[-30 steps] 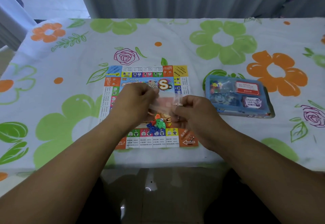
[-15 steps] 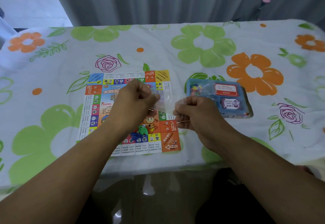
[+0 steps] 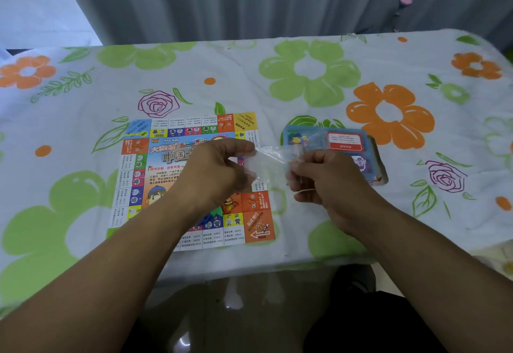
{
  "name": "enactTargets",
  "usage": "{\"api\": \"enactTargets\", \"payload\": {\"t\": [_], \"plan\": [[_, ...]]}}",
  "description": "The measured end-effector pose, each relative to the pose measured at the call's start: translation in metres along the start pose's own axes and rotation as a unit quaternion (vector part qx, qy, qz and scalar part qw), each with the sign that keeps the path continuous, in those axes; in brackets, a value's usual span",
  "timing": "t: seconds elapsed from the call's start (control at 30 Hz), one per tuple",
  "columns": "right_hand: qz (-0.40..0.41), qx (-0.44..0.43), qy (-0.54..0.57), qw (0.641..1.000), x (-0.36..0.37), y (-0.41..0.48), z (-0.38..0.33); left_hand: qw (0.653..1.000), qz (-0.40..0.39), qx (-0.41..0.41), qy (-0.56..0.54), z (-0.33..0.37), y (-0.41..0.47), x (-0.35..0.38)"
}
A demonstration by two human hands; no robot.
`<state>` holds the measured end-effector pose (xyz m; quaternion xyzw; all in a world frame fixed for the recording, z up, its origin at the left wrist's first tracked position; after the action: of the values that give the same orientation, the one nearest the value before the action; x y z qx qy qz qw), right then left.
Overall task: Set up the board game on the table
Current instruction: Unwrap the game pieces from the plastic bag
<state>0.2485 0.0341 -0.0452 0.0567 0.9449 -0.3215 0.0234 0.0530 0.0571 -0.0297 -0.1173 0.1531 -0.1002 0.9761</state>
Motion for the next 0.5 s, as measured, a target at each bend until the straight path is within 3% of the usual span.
{"api": "enactTargets", "payload": {"t": [0.2, 0.5], "plan": [[0.107, -0.012, -0.011, 0.994, -0.040, 0.009, -0.011, 0.999, -0.027, -0.022, 0.035, 0.001, 0.009, 0.023], [0.197, -0.065, -0.105, 0.973, -0.077, 0.022, -0.019, 0.988, -0.070, 0.055, 0.123, 0.013, 0.017, 0.063]]}}
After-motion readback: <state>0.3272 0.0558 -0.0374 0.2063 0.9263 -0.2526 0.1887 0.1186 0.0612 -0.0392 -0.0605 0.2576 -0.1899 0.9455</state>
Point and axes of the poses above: each hand's wrist, its own y-axis towards the middle knuckle, its own x-axis out of the palm, z = x × y, the point moved 5 cm from there along y, towards the middle knuckle, and after that the axes turned 8 degrees about x, right-handed, at the moved point
